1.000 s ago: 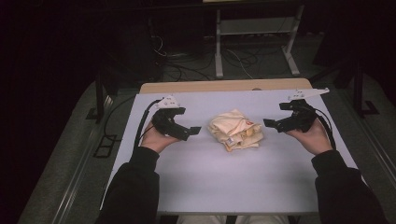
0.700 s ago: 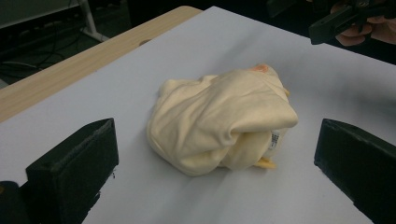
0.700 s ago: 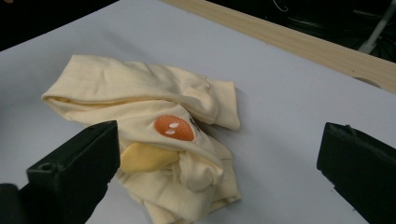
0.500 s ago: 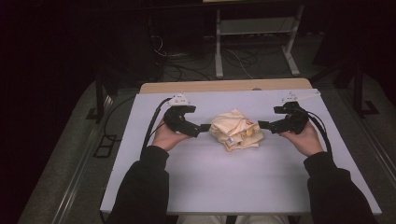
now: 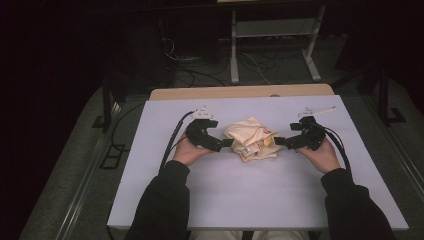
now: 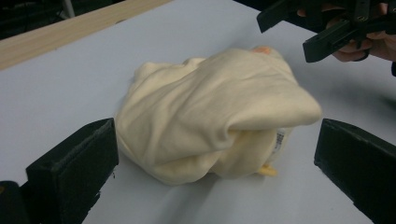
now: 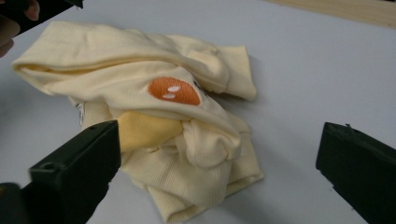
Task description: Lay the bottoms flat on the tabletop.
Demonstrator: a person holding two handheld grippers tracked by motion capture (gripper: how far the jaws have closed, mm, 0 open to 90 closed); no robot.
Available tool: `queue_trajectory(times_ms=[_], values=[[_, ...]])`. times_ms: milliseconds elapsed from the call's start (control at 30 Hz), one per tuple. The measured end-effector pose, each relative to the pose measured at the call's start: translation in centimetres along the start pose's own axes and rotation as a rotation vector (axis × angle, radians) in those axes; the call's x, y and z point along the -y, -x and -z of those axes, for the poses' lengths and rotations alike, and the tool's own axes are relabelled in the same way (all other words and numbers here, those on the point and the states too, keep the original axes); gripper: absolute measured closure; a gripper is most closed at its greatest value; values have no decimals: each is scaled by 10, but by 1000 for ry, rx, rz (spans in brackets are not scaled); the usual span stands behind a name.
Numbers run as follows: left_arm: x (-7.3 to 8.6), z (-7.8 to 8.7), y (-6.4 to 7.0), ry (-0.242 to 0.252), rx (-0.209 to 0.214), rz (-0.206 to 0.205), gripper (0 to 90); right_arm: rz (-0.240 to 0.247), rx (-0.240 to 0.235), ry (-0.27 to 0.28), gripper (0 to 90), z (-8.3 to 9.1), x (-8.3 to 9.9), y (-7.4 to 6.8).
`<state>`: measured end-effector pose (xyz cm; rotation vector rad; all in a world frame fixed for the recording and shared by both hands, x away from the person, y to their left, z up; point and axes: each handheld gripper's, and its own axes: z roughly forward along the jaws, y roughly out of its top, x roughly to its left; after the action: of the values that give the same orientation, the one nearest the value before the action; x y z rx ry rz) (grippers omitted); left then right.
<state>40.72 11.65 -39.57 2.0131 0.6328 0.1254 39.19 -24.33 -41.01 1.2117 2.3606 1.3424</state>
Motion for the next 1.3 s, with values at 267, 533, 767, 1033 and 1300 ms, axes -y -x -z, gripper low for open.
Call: queue_trajectory(times_ms=[267,533,767,1033,1300], values=[[11,-16,-6,-123,-30,43,7,-40,-49,-24,137,-2,12,7],[17,-29,-6,-120,-1,66,94,-62,-61,-45,212,-4,21,14],[17,-32,-5,-61,7,89,198,-79,-99,-77,346,-6,25,18],[20,-26,-10,-7,-27,118,473,-70,-104,-83,532,-13,26,17],[18,-28,-7,-5,-70,92,730,-74,-99,-68,724,-15,25,15]])
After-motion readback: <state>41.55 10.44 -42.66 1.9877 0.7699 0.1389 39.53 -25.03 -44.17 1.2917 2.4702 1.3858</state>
